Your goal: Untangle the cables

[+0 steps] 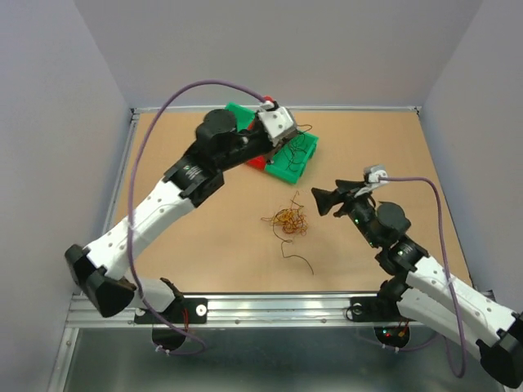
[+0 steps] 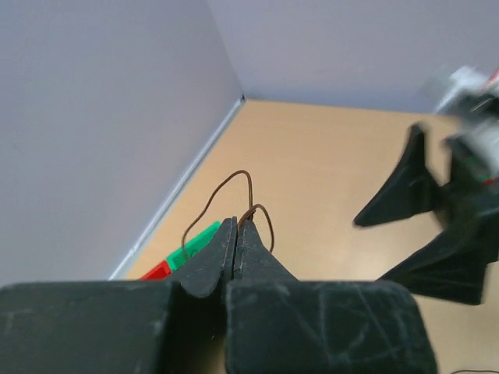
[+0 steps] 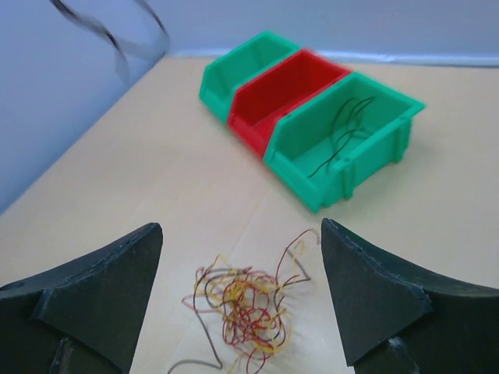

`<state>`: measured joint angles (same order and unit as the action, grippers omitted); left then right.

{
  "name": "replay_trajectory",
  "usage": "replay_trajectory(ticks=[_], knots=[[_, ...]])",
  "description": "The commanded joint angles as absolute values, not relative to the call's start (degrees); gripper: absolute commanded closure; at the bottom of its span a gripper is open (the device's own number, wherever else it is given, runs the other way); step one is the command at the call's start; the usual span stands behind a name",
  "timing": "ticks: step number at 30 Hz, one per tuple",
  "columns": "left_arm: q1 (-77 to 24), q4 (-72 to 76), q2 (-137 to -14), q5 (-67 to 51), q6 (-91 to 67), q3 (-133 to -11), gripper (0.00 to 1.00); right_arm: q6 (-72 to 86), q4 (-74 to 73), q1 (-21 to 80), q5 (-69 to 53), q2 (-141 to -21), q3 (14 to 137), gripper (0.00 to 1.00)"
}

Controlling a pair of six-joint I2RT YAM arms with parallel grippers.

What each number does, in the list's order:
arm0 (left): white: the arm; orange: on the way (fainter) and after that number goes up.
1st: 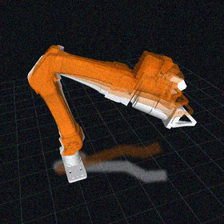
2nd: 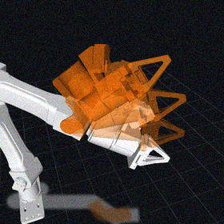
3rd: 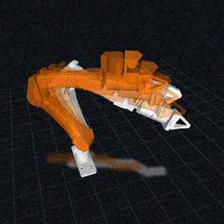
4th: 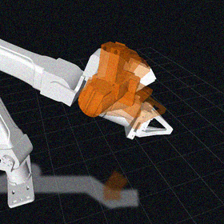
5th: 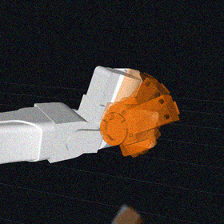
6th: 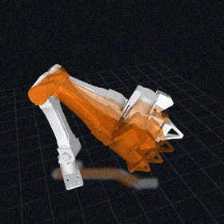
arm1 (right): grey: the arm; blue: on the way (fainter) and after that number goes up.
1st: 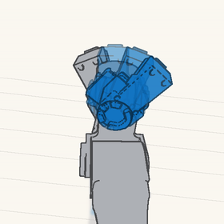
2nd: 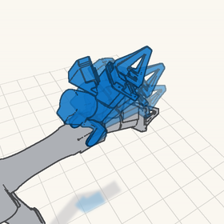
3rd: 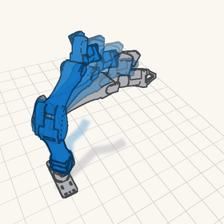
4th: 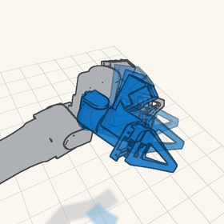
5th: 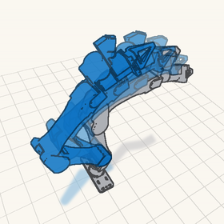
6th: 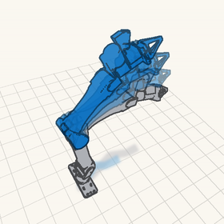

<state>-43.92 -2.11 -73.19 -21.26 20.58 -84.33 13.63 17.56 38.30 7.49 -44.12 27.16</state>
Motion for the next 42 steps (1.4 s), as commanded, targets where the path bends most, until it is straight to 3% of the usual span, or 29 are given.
replay_trajectory(ticks=[1, 9, 14, 28, 29, 32, 34, 35, 37, 40, 42], knots=[[-43.77, 3.77, -81.11, -15.13, 23.64, -81.83, 1.00, 19.86, 18.99, 38.23, 26.96, -35.00, 23.13, 0.13], [-40.26, 7.38, -103.08, -8.44, 26.89, -90.34, 1.00, 20.83, 10.91, 38.23, 33.40, -15.85, 20.13, 0.13], [-35.26, 8.26, -111.69, -12.64, 24.88, -95.44, 1.00, 20.39, 5.55, 38.23, 33.84, -9.86, 20.65, 0.13], [-33.75, 4.67, -121.99, -14.15, 21.71, -104.40, 0.98, 22.67, 3.25, 38.23, 34.01, -15.29, 22.94, 0.13], [-33.66, 2.40, -122.95, -13.63, 21.27, -107.02, 0.91, 23.02, 3.25, 38.23, 33.84, -15.90, 23.03, 0.13], [-33.75, -1.57, -124.80, -13.98, 21.18, -110.91, 0.89, 23.47, 3.34, 38.23, 33.84, -16.17, 23.03, 0.13], [-33.75, -2.81, -125.85, -13.98, 21.01, -111.09, 0.78, 23.55, 3.34, 38.23, 33.66, -16.08, 22.85, 0.13], [-33.66, -3.60, -126.21, -14.06, 21.01, -111.27, 0.68, 23.55, 3.34, 38.23, 33.49, -15.91, 22.85, 0.13], [-33.75, -4.39, -126.30, -13.36, 20.83, -111.27, 0.60, 23.47, 3.34, 38.32, 33.40, -15.82, 22.68, 0.13], [-33.75, -3.17, -122.18, -13.97, 19.69, -105.68, 0.44, 22.59, 3.34, 38.23, 32.78, -16.52, 23.20, 0.12], [-33.92, -0.27, -116.30, -14.67, 19.25, -101.36, 0.28, 22.15, 3.25, 38.23, 32.26, -18.19, 23.64, 0.12]])
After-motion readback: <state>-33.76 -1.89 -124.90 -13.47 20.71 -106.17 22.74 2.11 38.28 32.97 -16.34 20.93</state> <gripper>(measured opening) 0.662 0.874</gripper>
